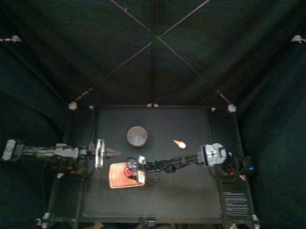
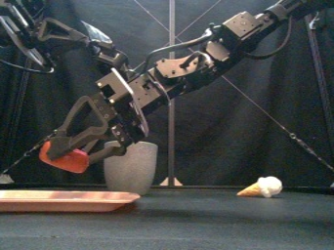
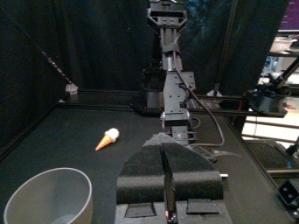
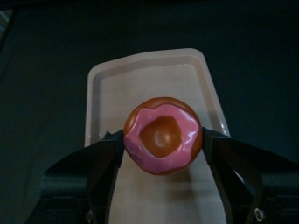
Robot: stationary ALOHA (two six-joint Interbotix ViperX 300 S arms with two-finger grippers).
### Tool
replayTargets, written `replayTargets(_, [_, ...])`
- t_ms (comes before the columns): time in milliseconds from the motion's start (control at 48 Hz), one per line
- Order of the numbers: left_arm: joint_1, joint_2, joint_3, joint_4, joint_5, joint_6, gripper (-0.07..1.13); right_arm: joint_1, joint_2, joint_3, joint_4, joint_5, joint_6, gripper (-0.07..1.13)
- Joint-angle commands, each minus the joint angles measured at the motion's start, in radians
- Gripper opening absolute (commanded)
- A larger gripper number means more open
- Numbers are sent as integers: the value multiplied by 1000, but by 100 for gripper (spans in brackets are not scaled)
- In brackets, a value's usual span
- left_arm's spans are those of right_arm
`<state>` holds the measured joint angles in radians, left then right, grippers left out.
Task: Pick the donut then place it on the pink plate
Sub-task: Drop donut on the pink plate and return to neutral
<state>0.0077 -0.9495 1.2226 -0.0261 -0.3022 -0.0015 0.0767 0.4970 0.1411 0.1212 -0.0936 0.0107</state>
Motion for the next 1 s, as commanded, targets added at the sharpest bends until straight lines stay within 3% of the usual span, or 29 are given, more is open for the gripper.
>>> replayTargets(21, [2,3,-26,0,-8,2,0,6,-25,-29,2,-6,0,96])
replayTargets(125, [2,3,-26,0,-8,3,0,5,-26,-29,5,-8,0,103])
replayTargets(542, [2,3,-17,0,-8,2,0,-28,-58,9,14,-6,0,103])
replayTargets(1000, [2,3,-5,0,-8,0,0,-57,-371,325,17,-40,-2,103])
